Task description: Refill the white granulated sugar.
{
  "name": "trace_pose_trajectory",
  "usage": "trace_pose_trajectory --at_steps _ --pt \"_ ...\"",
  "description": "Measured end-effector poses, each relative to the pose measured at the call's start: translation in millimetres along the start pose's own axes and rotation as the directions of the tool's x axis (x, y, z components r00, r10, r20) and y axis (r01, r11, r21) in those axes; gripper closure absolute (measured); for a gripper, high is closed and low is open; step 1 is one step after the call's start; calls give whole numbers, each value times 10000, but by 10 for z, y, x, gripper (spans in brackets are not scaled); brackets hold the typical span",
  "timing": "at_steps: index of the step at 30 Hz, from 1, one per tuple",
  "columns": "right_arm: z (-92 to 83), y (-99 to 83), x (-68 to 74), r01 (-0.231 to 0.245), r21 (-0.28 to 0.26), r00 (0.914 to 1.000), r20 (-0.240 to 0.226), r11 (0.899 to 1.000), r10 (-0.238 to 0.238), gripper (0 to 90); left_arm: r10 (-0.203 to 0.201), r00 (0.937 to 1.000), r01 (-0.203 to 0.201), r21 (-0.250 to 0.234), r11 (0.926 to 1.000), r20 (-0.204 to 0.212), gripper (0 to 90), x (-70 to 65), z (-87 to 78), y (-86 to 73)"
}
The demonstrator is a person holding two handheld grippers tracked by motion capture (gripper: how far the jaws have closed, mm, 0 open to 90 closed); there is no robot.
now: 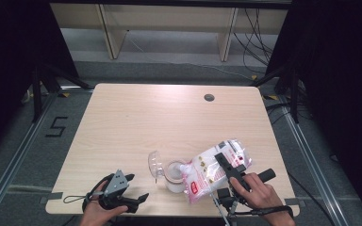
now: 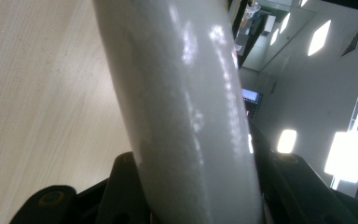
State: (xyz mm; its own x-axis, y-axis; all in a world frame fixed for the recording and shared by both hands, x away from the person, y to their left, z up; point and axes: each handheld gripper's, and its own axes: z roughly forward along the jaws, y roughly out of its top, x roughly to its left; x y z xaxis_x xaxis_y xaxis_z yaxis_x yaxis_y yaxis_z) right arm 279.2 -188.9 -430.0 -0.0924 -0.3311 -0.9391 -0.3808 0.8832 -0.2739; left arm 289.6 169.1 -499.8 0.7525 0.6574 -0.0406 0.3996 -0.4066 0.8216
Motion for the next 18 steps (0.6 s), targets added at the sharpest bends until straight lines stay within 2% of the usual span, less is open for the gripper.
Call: trace_pose_trajectory --at_steps 9,10,11,12,18 --pt "1 -2 3 -8 -3 10000 1 10000 8 643 -3 10000 3 -28 10000 8 155 0 2 -1" --pt "0 -4 20 -222 59 9997 -69 9997 222 643 -2 10000 2 -6 10000 7 155 0 1 0" --pt "0 -6 21 -217 59 9997 -105 9997 217 643 4 10000 -4 7 10000 -17 155 -1 -2 0" --pt "4 -7 26 -247 17 9997 25 9997 247 643 1 10000 -1 11 10000 4 155 0 0 0" --pt "6 -8 25 -227 -25 9997 35 9997 227 644 3 10000 -3 13 10000 -18 155 -1 -2 0"
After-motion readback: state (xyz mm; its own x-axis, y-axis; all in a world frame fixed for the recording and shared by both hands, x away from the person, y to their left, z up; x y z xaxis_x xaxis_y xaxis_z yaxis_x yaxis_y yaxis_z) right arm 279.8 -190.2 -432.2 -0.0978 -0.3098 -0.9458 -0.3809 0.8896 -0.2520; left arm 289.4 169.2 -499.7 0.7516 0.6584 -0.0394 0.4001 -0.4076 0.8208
